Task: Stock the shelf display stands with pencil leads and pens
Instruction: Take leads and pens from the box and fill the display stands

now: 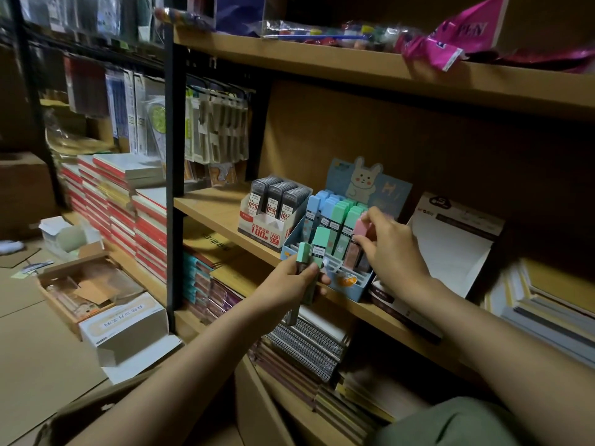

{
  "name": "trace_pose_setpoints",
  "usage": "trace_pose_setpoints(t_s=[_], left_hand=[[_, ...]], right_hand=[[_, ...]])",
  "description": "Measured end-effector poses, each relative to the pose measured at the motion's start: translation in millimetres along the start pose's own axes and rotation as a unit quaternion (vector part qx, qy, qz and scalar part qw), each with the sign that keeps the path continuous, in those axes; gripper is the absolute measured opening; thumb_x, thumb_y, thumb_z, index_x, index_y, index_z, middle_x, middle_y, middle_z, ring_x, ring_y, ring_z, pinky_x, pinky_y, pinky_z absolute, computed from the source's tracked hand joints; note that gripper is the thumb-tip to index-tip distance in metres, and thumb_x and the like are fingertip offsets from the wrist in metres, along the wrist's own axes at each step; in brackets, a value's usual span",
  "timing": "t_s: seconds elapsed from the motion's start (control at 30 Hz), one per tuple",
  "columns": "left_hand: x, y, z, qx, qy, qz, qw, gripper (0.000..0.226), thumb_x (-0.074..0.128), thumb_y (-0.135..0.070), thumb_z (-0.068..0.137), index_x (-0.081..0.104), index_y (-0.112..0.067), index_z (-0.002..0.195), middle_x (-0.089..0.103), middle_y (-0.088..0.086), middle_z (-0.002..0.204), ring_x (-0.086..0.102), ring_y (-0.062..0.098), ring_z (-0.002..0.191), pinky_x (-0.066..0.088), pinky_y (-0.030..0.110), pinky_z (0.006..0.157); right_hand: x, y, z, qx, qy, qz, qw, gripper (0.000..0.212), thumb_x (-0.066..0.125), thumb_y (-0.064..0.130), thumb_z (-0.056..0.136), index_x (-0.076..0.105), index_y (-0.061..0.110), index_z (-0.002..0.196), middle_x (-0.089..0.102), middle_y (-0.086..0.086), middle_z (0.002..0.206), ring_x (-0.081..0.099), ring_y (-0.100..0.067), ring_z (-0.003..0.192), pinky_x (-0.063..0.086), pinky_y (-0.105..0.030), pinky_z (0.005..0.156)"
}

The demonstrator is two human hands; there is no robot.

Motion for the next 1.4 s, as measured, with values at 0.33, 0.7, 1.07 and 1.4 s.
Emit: trace_pose_setpoints(t_s=[0.33, 0.7, 1.07, 1.4], left_hand=[[17, -5, -8, 0.007, 0.053, -0.018, 0.998, 0.023, 0.04, -0.018, 0.103, 0.05, -0.007, 0.12, 0.068, 0.0, 0.092, 0.064, 0.013, 0.082, 0.047, 0.032, 0.083], [-67, -28, 2, 0.056, -0.144, 0.04, 0.987, 0.022, 0.04, -0.033, 0.102, 0.027, -0.029, 0.12, 0.05, 0.004, 0.082, 0.047, 0.002, 0.042, 0.039, 0.019, 0.041], [-51, -27, 2, 0.08, -0.099, 0.062, 0.99, 0.011, 0.047, -0.021, 0.1, 0.057, -0.023, 0.104, 0.061, 0.002, 0.085, 0.058, 0.015, 0.075, 0.049, 0.031, 0.069], [-43, -16, 11, 0.063, -0.082, 0.06, 0.993, 0.021, 0.057, -0.015, 0.095, 0.05, -0.025, 0.112, 0.062, 0.006, 0.103, 0.063, 0.015, 0.081, 0.053, 0.023, 0.063]], right_hand=[[-7, 25, -13, 0.019, 0.072, 0.194, 0.978, 0.038, 0.073, 0.029, 0.085, 0.06, 0.03, 0.12, 0.06, 0.017, 0.091, 0.061, 0.01, 0.074, 0.047, -0.005, 0.061], [-38, 27, 50, -0.027, 0.028, 0.068, 0.997, 0.036, 0.082, 0.024, 0.077, 0.064, 0.023, 0.109, 0.066, 0.006, 0.099, 0.062, -0.008, 0.083, 0.044, -0.009, 0.064], [11, 31, 54, -0.045, 0.085, 0.024, 0.995, 0.035, 0.079, 0.02, 0.08, 0.065, 0.016, 0.112, 0.07, -0.007, 0.097, 0.065, -0.021, 0.09, 0.056, -0.041, 0.083], [29, 34, 58, -0.074, 0.075, -0.085, 0.991, 0.041, 0.081, 0.03, 0.076, 0.068, 0.015, 0.112, 0.069, -0.003, 0.111, 0.059, -0.022, 0.106, 0.042, -0.039, 0.098]])
Point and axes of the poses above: each hand's wrist, its own z-axis towards the middle knuckle, its own x-axis out of the palm, y = z × x, the point moved 9 cm from there along z, towards the middle knuckle
